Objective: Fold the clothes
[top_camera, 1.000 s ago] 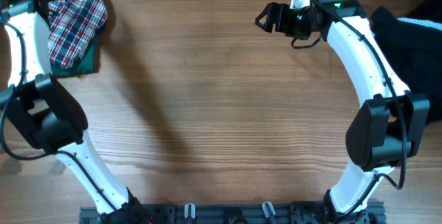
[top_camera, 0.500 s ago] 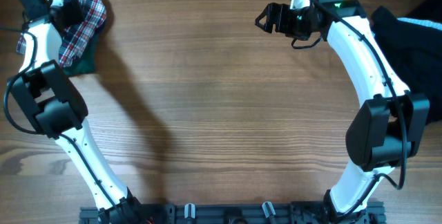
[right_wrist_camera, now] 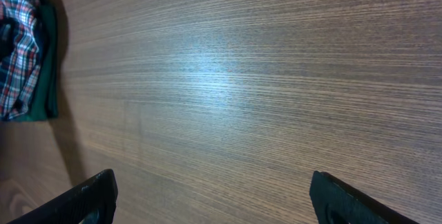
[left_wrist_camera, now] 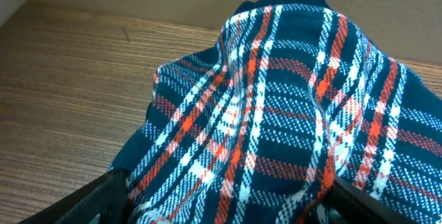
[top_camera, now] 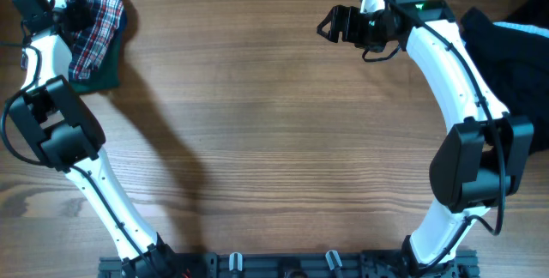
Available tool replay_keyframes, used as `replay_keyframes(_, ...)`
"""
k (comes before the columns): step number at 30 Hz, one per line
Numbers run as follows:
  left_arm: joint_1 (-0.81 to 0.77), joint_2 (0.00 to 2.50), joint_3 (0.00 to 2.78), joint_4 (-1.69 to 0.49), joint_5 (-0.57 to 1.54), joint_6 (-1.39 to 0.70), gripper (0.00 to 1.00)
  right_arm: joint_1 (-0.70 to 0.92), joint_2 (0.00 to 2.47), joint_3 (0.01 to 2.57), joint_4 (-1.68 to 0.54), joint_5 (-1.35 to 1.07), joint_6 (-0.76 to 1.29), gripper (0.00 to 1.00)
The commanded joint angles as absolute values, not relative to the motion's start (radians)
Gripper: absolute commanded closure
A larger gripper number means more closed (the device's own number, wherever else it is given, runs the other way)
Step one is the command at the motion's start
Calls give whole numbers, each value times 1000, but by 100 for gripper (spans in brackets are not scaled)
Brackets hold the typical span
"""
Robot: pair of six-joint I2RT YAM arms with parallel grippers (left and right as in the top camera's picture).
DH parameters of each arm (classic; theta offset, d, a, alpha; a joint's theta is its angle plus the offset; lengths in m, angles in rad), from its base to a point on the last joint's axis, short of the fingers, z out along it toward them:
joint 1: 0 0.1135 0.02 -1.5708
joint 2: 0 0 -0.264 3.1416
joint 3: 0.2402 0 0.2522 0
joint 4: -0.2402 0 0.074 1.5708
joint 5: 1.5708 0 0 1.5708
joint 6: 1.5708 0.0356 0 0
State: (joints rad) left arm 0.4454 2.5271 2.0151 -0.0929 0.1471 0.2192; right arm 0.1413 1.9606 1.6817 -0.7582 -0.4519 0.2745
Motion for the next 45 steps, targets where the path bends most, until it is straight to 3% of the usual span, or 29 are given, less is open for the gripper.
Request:
replay_keyframes(1, 456, 2513, 2009, -102, 100, 147, 12, 141, 1960, 1674, -752, -468, 262, 10)
replay_keyframes(9, 453, 2313, 2009, -228, 140, 141, 6, 141, 1960, 1674, -723, -468, 263, 10)
replay_keyframes(18, 411, 2066, 2009, -556, 167, 141, 0, 141, 1960, 1674, -591, -495, 291, 11)
replay_keyframes(29, 298, 1976, 2009, -1060, 588, 141, 0, 108, 1959, 1674, -619, -481, 288, 3)
replay_keyframes(35, 200, 1978, 2009, -1184, 567, 142, 0, 98, 1959, 1675, -741, -340, 257, 0)
replay_keyframes(45, -103, 1978, 2009, -1180, 309, 142, 0, 77, 1804, 1678, -897, -177, 240, 0)
